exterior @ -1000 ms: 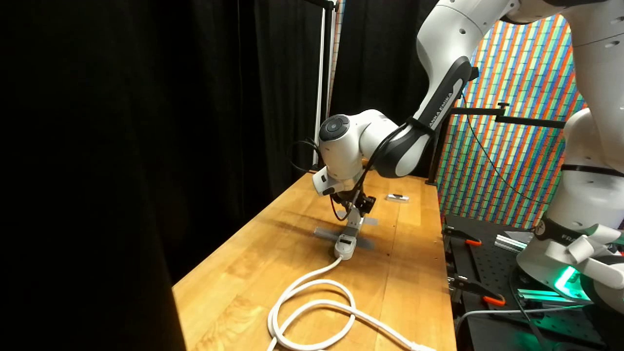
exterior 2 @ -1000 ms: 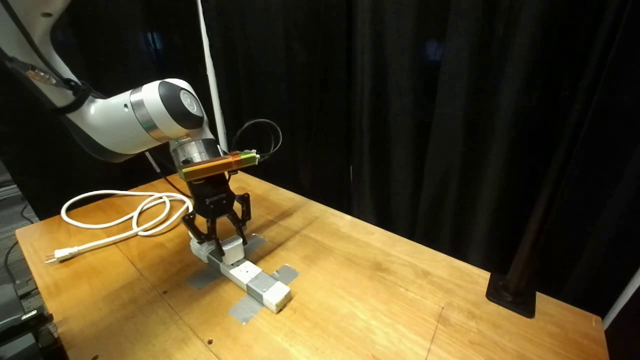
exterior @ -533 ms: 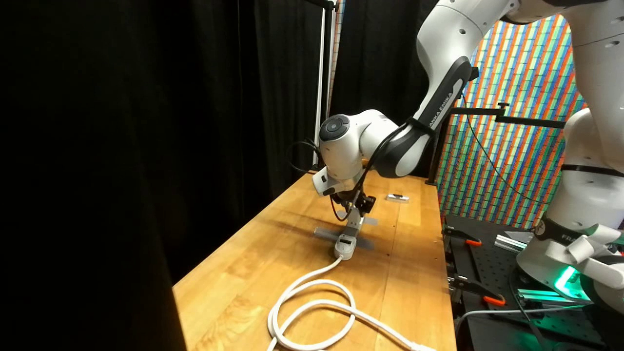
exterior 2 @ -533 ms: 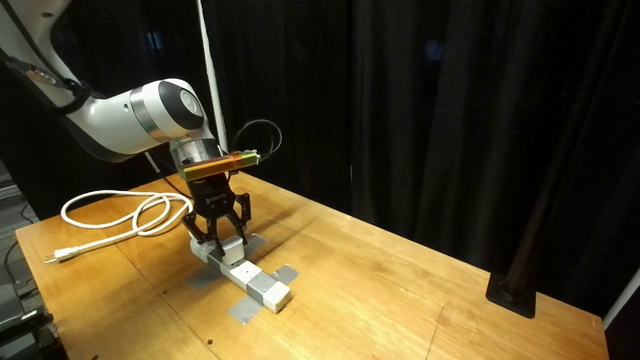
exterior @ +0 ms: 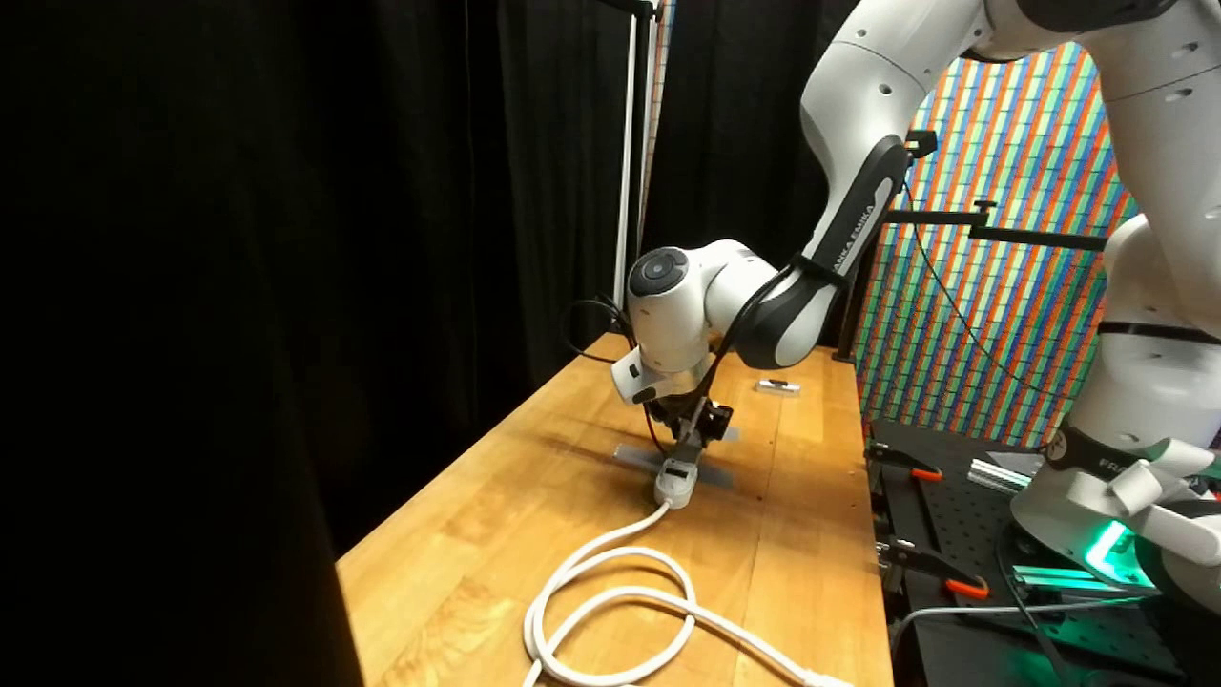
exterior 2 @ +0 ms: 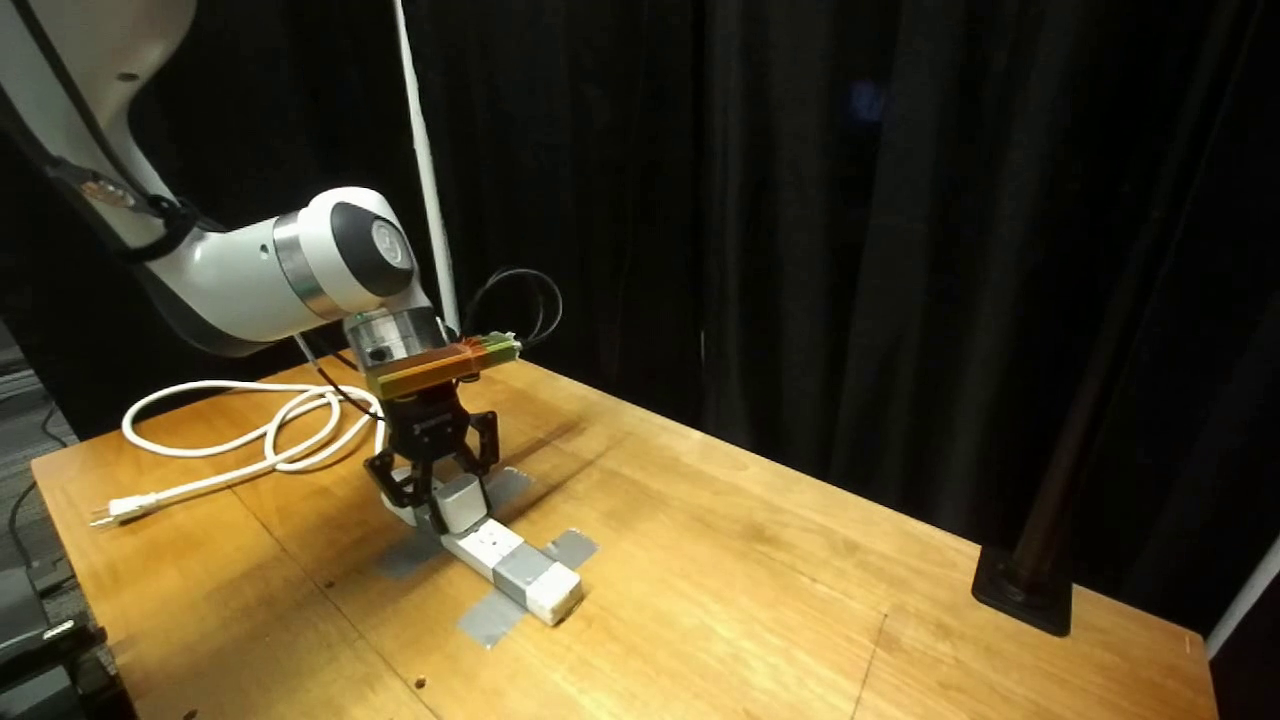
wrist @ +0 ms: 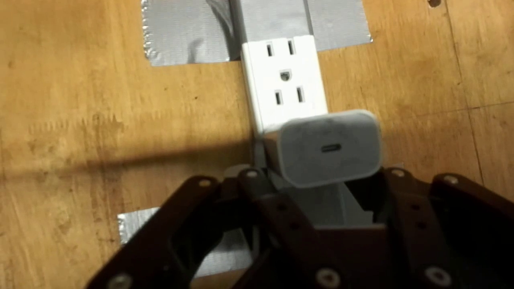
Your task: Connect the charger head to the adapter
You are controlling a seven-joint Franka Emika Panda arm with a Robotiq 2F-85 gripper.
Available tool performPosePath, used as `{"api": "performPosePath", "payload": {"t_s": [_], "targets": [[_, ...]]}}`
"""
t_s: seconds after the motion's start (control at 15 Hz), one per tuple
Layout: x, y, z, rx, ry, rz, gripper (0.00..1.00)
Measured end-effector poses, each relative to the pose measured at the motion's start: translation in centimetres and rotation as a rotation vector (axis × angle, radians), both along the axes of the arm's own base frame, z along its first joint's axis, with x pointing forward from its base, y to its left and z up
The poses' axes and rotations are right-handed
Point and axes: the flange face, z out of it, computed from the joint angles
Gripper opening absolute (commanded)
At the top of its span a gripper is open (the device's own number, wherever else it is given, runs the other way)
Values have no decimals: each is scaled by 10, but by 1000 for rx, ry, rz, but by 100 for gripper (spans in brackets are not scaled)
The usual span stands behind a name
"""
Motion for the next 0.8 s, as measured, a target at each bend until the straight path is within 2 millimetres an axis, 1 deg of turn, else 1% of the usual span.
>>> {"api": "performPosePath", "payload": {"t_s": [0.13, 0.2, 0.27, 0.33, 0.47, 0.53, 0.6, 0.8], "targets": [[0, 0, 0, 0, 0, 0, 23], [0, 0, 0, 1, 0, 0, 37], [0, 0, 0, 1, 0, -1, 73], [0, 0, 0, 1, -1, -1, 74], [-2, -2, -2, 3, 5, -6, 88], [-4, -3, -4, 2, 10, -10, 97], [-6, -6, -6, 1, 15, -15, 100], [-12, -16, -7, -4, 27, -42, 100]]}}
